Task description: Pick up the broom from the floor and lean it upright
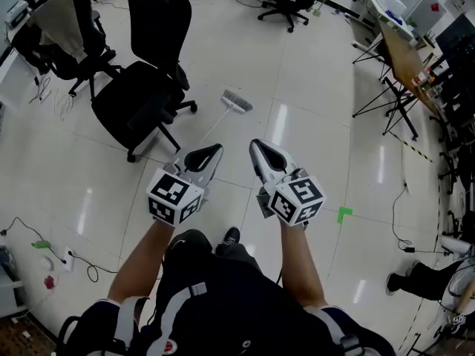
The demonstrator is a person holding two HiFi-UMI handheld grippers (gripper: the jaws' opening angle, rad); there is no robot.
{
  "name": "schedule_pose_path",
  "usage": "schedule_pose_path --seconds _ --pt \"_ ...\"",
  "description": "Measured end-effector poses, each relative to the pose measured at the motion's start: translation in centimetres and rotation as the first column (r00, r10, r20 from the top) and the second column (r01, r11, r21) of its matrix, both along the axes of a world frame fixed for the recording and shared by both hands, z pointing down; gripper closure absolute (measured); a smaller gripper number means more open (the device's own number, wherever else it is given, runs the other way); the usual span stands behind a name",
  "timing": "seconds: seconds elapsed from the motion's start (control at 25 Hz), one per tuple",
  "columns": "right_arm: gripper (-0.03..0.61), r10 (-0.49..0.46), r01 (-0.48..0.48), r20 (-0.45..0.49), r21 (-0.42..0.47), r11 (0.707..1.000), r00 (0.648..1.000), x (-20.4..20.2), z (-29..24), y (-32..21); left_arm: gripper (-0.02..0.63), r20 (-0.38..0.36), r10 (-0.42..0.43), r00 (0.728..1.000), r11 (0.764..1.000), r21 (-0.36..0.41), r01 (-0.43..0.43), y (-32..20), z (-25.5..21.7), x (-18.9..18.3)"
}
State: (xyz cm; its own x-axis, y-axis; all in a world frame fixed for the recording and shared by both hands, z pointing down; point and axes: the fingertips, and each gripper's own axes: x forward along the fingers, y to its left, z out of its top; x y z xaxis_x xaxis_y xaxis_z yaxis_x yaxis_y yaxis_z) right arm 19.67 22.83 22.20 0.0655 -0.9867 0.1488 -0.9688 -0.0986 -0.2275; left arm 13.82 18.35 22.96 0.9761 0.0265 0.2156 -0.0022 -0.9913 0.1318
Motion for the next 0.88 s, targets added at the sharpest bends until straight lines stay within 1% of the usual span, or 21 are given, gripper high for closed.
schedule_pose_path --seconds 0.12,0.24,0.32,0.44,0.6,0.72,0.8,0.88 --pt "0.575 -0.049 0.049 0.020 -0.006 0.999 0.999 0.9 0.6 -2.3 0.614 0.014 -0.061 0.998 0.998 -0.007 0.061 -2.2 0.2 0.4" --pt "0.575 -0.089 0.089 0.026 -0.015 0.996 0.996 1.8 1.2 -5.6 0.614 0.021 -0.109 0.994 0.994 -0.024 0.109 -5.2 0.9 0.9" --pt "0.575 -0.112 0.113 0.017 -0.028 0.993 0.994 2.1 1.7 -8.0 0.614 0.016 -0.128 0.992 0.991 -0.035 0.129 -7.2 1.9 1.2" --pt "0.575 -0.158 0.157 -0.017 -0.061 0.986 0.987 1.4 2.1 -11.4 0.614 0.011 -0.156 0.988 0.986 -0.048 0.157 -10.3 3.4 1.2" --pt "0.575 -0.228 0.219 -0.077 -0.113 0.969 0.971 1.5 2.1 -15.8 0.614 -0.022 -0.199 0.980 0.979 -0.051 0.198 -14.5 3.7 1.9" --pt "0.575 -0.278 0.263 -0.089 -0.148 0.953 0.956 1.2 2.6 -19.0 0.614 -0.042 -0.243 0.969 0.968 -0.073 0.239 -17.3 3.7 1.5" --pt "0.575 -0.322 0.304 -0.094 -0.165 0.938 0.942 0.5 3.0 -21.0 0.614 -0.037 -0.283 0.958 0.957 -0.079 0.280 -19.2 4.1 0.7" --pt "0.575 -0.370 0.349 -0.097 -0.184 0.919 0.924 -0.3 3.5 -23.2 0.614 -0.015 -0.330 0.944 0.942 -0.078 0.328 -21.1 4.9 -0.2"
